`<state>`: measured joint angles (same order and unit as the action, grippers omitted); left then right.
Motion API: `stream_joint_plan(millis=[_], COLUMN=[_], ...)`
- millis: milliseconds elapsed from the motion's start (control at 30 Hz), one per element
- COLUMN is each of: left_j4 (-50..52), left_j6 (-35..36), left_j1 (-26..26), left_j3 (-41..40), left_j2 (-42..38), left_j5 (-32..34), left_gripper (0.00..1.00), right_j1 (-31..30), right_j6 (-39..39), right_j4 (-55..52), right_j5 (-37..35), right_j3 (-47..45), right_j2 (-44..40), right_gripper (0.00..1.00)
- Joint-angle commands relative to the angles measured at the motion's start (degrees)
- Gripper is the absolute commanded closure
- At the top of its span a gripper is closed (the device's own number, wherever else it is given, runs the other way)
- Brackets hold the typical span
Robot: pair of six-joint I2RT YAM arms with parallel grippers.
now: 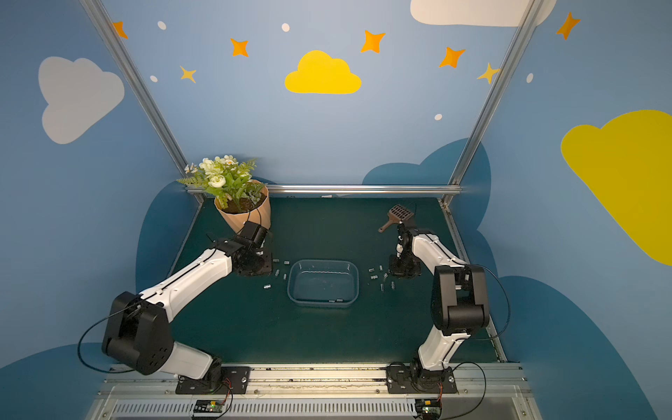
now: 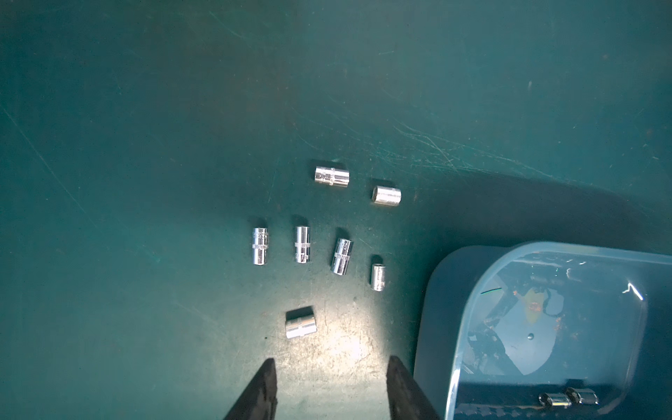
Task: Take out the socket from the storage box
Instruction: Place the socket head at the center of the board.
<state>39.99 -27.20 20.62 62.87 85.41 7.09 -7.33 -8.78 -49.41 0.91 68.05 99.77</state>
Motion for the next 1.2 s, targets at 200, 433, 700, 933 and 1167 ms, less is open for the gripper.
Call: stream_joint_plan(millis=[200,433,700,933,1167], left_j4=[-0.83,-0.61,-0.48,0.0,0.18], left_j6=[-0.18,0.02,0.15,1.11,1.63], left_j1=[-0.31,-0.26,-0.32,-0.27,-0.23], left_j3=[-0.99,-0.67,0.02,1.56,3.3], left_j2=[-0.16,-0.23,-0.09,0.16,1.25], left_j5=[-1.13,-0.94,-0.68,-0.24,-0.32], left_gripper=[0.5,0.5,0.48,0.47,0.47], right_j1=[1.53,1.64,1.62,1.71,1.62], right_j6=[0.6,0.16,0.2,0.43,0.71], right_j4=[0.8,0.78,0.45,-0.99,-2.61], right_j5=[1.09,0.5,0.45,-0.9,-1.51], right_j3=[0.63,0.32,0.37,1.29,2.63], right_j2=[6.87,7.98,7.07,5.06,3.02], right_gripper=[0.89,0.85,0.75,0.68,0.67])
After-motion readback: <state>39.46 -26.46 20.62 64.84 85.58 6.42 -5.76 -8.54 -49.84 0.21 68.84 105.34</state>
